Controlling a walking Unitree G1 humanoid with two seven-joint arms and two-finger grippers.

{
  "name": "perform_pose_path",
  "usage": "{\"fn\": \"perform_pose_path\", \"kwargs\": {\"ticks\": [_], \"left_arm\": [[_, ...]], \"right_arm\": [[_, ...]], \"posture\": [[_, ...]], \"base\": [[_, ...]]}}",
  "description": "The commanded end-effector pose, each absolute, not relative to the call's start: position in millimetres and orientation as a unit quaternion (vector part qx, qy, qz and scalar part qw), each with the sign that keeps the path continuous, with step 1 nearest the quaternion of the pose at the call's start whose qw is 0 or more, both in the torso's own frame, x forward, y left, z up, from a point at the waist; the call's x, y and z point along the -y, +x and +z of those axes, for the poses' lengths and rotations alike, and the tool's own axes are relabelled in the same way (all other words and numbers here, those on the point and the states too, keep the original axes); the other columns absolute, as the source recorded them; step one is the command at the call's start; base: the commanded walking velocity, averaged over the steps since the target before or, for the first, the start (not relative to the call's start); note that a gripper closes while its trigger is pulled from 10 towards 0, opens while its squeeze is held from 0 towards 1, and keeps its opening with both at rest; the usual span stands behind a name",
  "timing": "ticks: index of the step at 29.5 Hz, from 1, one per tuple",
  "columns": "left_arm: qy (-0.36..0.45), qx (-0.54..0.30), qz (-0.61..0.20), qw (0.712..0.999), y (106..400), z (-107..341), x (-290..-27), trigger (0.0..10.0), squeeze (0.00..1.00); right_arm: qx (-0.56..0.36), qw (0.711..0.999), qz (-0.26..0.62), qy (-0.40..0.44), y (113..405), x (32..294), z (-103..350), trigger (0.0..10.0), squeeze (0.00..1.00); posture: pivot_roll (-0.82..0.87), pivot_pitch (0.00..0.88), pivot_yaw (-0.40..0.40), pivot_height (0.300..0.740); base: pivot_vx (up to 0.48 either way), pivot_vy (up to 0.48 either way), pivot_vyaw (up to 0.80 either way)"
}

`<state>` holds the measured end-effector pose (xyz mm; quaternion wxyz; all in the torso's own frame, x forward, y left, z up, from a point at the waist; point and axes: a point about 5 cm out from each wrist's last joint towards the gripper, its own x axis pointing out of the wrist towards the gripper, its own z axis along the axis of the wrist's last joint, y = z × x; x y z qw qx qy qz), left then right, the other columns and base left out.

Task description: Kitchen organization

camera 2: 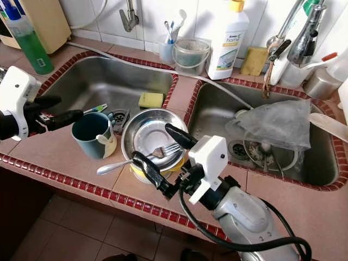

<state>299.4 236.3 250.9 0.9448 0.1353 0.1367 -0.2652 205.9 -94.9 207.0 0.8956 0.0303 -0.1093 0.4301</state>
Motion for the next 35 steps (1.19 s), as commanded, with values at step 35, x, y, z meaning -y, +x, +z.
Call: {"fn": "perform_pose_path", "kwargs": {"ticks": [35], "left_arm": [[0.214, -0.164, -0.317, 0.909, 308, 268, -219, 10.0, 0.00]], "right_arm": [[0.110, 0.886, 0.447, 0.054, 190, 89, 219, 10.0, 0.00]], "posture": [[-0.02, 0.222, 0.026, 0.740]], "base": [[0.000, 0.000, 0.00]]}}
